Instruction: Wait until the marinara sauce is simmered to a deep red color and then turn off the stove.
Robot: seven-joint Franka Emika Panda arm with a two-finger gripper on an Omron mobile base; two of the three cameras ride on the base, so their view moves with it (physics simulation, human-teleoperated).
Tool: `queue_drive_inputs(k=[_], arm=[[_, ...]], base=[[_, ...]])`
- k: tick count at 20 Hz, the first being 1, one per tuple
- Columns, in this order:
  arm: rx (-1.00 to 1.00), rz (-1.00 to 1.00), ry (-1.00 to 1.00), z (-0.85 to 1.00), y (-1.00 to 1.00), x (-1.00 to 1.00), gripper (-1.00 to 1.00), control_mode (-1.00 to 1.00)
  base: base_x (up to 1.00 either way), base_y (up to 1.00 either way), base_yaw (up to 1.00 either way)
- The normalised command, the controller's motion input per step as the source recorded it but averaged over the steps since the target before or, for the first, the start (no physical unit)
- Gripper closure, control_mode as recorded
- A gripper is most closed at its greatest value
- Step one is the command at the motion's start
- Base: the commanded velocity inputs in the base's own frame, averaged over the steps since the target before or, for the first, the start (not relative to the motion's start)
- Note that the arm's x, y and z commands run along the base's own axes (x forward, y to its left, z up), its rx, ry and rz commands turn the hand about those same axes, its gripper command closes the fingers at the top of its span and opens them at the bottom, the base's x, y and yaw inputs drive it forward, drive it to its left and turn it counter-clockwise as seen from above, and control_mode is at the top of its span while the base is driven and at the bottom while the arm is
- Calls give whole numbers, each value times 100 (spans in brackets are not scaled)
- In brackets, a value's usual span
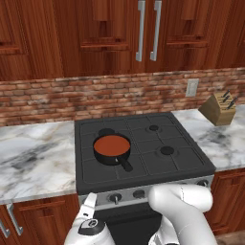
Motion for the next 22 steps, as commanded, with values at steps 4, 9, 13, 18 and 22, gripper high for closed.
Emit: queue_drive_inputs(k=[4,9,13,18,22], arm=[[0,0,0,0,0,0,-100,-100],[0,0,0,0,0,0,-100,-100],[0,0,0,0,0,0,-100,-100],[0,0,0,0,0,0,-100,-100],[0,0,0,0,-3,0,-100,-100]], base=[[0,0,0],[0,0,0],[0,0,0],[0,0,0],[0,0,0]])
